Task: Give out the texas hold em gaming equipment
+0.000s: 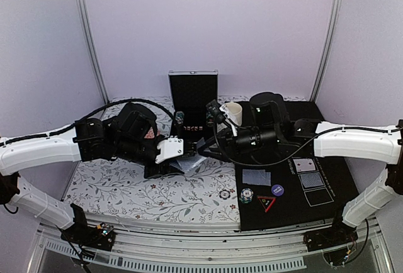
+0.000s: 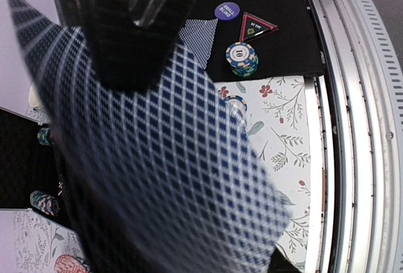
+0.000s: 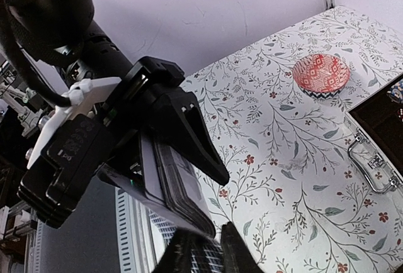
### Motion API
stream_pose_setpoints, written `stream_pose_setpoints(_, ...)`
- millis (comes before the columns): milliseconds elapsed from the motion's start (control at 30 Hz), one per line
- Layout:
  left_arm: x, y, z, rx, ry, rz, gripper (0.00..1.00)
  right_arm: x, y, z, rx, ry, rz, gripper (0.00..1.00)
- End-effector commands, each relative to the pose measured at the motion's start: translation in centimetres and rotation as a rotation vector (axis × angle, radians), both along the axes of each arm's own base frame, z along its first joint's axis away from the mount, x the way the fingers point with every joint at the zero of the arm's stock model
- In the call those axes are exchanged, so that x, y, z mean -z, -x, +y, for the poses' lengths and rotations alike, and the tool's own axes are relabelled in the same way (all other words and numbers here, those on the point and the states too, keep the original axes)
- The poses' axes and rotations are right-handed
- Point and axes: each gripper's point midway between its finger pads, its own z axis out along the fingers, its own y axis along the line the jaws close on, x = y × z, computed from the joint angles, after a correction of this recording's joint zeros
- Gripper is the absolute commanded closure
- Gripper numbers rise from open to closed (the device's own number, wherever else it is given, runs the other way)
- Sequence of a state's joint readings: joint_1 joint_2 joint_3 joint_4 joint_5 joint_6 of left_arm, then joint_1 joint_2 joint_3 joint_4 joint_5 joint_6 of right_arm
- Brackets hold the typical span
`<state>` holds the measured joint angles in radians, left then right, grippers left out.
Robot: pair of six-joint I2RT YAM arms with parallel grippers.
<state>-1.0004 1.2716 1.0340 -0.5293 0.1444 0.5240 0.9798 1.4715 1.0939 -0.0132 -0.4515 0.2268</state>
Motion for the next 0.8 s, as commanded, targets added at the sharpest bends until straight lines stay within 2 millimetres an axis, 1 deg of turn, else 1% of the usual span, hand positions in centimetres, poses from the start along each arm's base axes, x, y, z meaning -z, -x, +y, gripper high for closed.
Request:
stream_pose_setpoints(0,-0.9,0.0,-0.2,0.010,0.034,-0.015,0.58,-2.4,0.1,-0.5,0.002,-0.020,-0.032,0.92)
stream_pose_setpoints(33,-1.0,0.1,-0.3,0.010,0.036,-0.014,0.58,-2.5,0.3,-0.5,-0.008,-0.024,-0.032,0.96)
stream_pose_setpoints(67,-1.0,0.1,-0.3,0.009,0.036,-0.012,0.58,-2.7,0.5,-0.4,-0.019,-0.031,-0.030,0.98)
stream_pose_setpoints(133,-1.1,0.0,-0.3,0.006,0.038,-0.014,0.58,-2.9,0.6,-0.4,-0.026,-0.041,-0.031,0.98)
stream_pose_setpoints(200,-1.0,0.0,-0.2,0.001,0.035,-0.014,0.58,-2.8,0.3,-0.8,-0.007,-0.030,-0.025,0.98)
stream_pose_setpoints(300,-1.0,0.0,-0.1,0.000,0.036,-0.012,0.58,-3.0,-0.1,-1.8,0.017,-0.017,-0.019,0.98)
stream_pose_setpoints(400,-0.9,0.1,0.0,-0.003,0.034,-0.009,0.58,-4.6,0.0,-2.9,0.016,-0.046,-0.026,0.98)
stream_pose_setpoints(500,-0.8,0.1,0.0,-0.007,0.033,-0.007,0.58,-6.3,0.8,-3.7,-0.025,-0.079,-0.044,0.98)
stream_pose_setpoints(600,-1.0,0.1,0.0,-0.006,0.037,-0.009,0.58,-6.8,1.3,-4.4,-0.049,-0.067,-0.047,0.98)
stream_pose_setpoints(667,-1.0,0.0,0.0,-0.009,0.038,-0.010,0.58,-6.7,1.1,-4.9,-0.048,-0.047,-0.037,0.98)
stream_pose_setpoints(733,-1.1,0.0,0.0,-0.012,0.040,-0.010,0.58,-7.1,0.3,-5.7,-0.028,-0.044,-0.028,0.98)
stream_pose_setpoints(767,-1.0,0.0,0.0,-0.016,0.038,-0.007,0.58,-7.4,-0.4,-6.5,-0.003,-0.044,-0.024,0.98)
